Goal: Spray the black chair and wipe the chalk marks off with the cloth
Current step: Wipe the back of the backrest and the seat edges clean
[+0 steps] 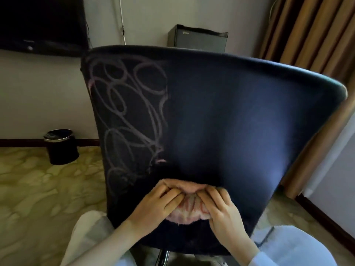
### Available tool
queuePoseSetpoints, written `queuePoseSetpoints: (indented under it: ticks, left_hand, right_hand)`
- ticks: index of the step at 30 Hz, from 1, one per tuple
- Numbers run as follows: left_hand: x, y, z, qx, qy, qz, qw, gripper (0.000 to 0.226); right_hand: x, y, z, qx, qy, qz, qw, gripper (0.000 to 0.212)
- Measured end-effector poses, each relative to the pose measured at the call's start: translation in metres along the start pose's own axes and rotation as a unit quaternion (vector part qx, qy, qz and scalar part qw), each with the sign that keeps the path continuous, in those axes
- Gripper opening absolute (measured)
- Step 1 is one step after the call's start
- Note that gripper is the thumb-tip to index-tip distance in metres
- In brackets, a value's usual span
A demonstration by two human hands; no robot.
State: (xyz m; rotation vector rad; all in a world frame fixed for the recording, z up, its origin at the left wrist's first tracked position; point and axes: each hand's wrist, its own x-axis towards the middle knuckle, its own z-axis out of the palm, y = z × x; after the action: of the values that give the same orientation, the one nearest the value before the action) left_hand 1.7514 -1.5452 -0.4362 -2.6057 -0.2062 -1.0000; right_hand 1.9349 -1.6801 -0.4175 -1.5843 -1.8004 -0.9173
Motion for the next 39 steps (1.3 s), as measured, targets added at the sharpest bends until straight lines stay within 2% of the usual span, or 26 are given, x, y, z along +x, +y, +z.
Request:
queuePoseSetpoints:
  ticks: [2, 4, 7, 14, 18, 22, 25, 28, 31, 36, 39]
  left_hand:
    - [-0.025, -0.001, 0.014, 0.003, -0.05, -0.004, 0.999, 0.052]
    - [-0.032, -0.009, 0.01, 0.013, -0.044, 0.004, 0.999, 0.046]
    - [-0.022, -0.034, -0.017, 0.038, 0.023, -0.003, 0.999, 0.03]
    - [0.061, -0.113, -0.15, 0.075, 0.223, -0.031, 0.971, 0.028]
    - [0.091, -0.128, -0.192, 0.098, 0.251, -0.054, 0.962, 0.026]
    - [0.065, -0.117, -0.155, 0.041, 0.228, -0.082, 0.969, 0.028]
    - [0.02, -0.097, -0.099, -0.003, 0.163, -0.095, 0.982, 0.032]
    - [-0.031, -0.072, -0.044, -0.018, 0.075, -0.113, 0.991, 0.034]
    - [-0.063, -0.058, -0.017, 0.007, 0.029, -0.096, 0.995, 0.035]
    - [-0.045, -0.072, -0.042, -0.027, 0.072, -0.091, 0.993, 0.037]
    - [-0.003, -0.095, -0.091, -0.013, 0.157, -0.096, 0.983, 0.037]
  right_hand:
    - [-0.01, -0.011, 0.018, 0.011, -0.036, -0.005, 0.999, 0.041]
    - [-0.002, -0.021, 0.024, 0.022, -0.037, -0.005, 0.999, 0.038]
    - [0.034, -0.034, 0.014, 0.035, -0.005, -0.021, 0.999, 0.037]
    - [0.185, -0.062, -0.055, 0.014, 0.152, -0.034, 0.988, 0.037]
    - [0.231, -0.071, -0.093, -0.002, 0.197, -0.038, 0.98, 0.028]
    - [0.203, -0.07, -0.067, -0.021, 0.159, -0.062, 0.985, 0.037]
    - [0.152, -0.065, -0.026, -0.017, 0.071, -0.06, 0.996, 0.043]
    - [0.1, -0.07, 0.011, -0.026, -0.012, -0.076, 0.997, 0.036]
    - [0.07, -0.083, 0.035, -0.045, -0.068, -0.094, 0.992, 0.028]
    - [0.092, -0.082, 0.025, -0.021, -0.058, -0.07, 0.996, 0.032]
    - [0.145, -0.078, -0.013, -0.005, 0.016, -0.071, 0.997, 0.038]
